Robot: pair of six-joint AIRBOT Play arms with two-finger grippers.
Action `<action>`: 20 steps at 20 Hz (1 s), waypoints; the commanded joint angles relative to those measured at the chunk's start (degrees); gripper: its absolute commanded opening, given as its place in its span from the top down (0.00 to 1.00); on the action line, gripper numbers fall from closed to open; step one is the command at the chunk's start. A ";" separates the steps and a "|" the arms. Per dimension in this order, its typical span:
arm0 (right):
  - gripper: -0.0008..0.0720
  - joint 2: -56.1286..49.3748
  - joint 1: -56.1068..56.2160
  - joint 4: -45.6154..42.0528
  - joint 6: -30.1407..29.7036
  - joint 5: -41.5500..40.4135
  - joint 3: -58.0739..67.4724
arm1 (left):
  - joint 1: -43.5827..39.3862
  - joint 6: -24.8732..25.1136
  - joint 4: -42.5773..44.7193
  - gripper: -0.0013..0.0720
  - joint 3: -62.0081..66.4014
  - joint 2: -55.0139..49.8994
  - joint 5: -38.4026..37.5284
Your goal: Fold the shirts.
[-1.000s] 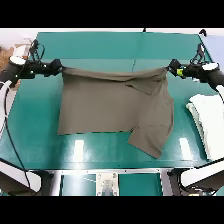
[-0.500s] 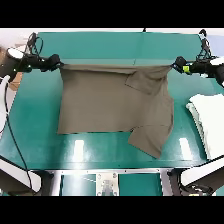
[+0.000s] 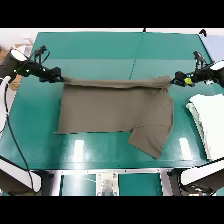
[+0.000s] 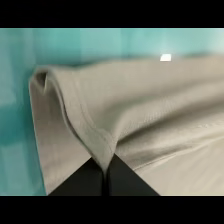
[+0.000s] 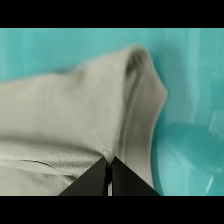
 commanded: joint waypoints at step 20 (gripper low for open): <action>0.96 1.25 0.04 -2.45 0.11 -0.59 -8.70 | -0.46 -10.60 7.15 0.95 -5.99 -1.81 -8.20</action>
